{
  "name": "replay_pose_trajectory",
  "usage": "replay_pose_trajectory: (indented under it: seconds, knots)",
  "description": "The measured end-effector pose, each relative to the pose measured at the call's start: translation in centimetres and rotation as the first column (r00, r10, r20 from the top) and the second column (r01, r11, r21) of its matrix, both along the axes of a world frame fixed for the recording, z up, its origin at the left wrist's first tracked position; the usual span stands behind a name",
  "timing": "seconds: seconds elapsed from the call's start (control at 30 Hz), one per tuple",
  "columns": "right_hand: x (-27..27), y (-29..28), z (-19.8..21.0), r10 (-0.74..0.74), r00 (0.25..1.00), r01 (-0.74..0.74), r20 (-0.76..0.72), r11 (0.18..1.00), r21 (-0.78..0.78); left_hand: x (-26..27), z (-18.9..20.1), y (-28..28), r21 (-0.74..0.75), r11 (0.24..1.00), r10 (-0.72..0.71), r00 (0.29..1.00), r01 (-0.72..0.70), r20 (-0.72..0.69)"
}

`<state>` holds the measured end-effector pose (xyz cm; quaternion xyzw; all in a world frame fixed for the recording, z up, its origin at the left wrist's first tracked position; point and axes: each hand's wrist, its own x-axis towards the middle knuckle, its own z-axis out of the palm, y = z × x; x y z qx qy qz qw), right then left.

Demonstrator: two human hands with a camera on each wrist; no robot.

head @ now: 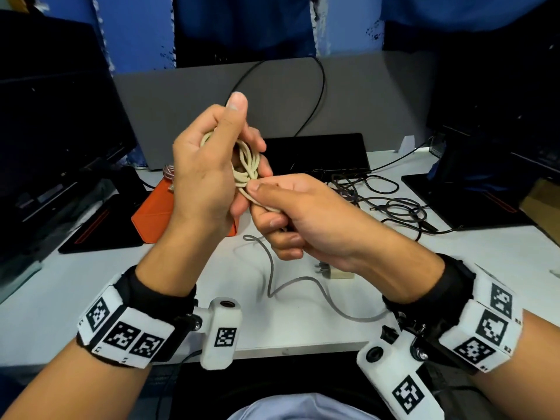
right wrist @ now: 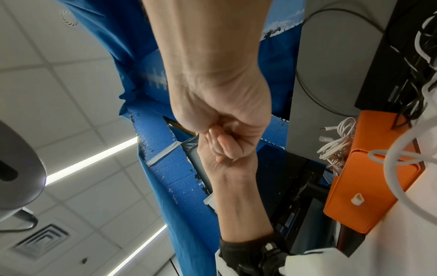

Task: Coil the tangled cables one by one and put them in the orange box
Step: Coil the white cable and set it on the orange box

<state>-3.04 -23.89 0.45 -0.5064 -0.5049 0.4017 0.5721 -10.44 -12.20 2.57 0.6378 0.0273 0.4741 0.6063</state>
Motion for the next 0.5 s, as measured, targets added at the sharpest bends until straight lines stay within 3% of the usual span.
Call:
replay_pose_trajectory:
  seconds: [0.1, 0.17, 0.27, 0.37, 0.43, 0.5]
  knots:
    - [-0.2, 0.1, -0.1, -0.063, 0.994, 0.061, 0.093, 0.998, 0.022, 0.1, 0.0, 0.2, -0.226, 0.970, -0.098, 0.995, 0.090, -0.027]
    - [-0.1, 0.2, -0.1, -0.116, 0.987, 0.114, 0.108, 0.993, 0.029, 0.2, 0.0, 0.2, -0.298, 0.943, -0.165, 0.986, 0.148, -0.031]
    - [0.5, 0.2, 0.1, -0.164, 0.984, 0.162, 0.068, 0.986, 0.043, 0.3, -0.2, -0.1, -0.185, 0.971, -0.159, 0.987, 0.151, -0.030]
    - [1.0, 0.1, 0.3, -0.116, 0.992, 0.115, 0.050, 0.993, 0.031, 0.3, -0.6, -0.1, -0.020, 0.998, -0.053, 0.998, 0.052, -0.039]
    - [1.0, -0.1, 0.2, -0.078, 0.994, 0.076, 0.080, 0.997, 0.020, 0.3, -0.6, 0.1, -0.003, 1.000, -0.001, 0.998, 0.001, -0.063]
    - [0.8, 0.0, -0.1, -0.101, 0.986, 0.099, 0.135, 0.995, 0.024, 0.2, -0.1, 0.6, -0.033, 0.999, -0.036, 0.991, 0.032, -0.130]
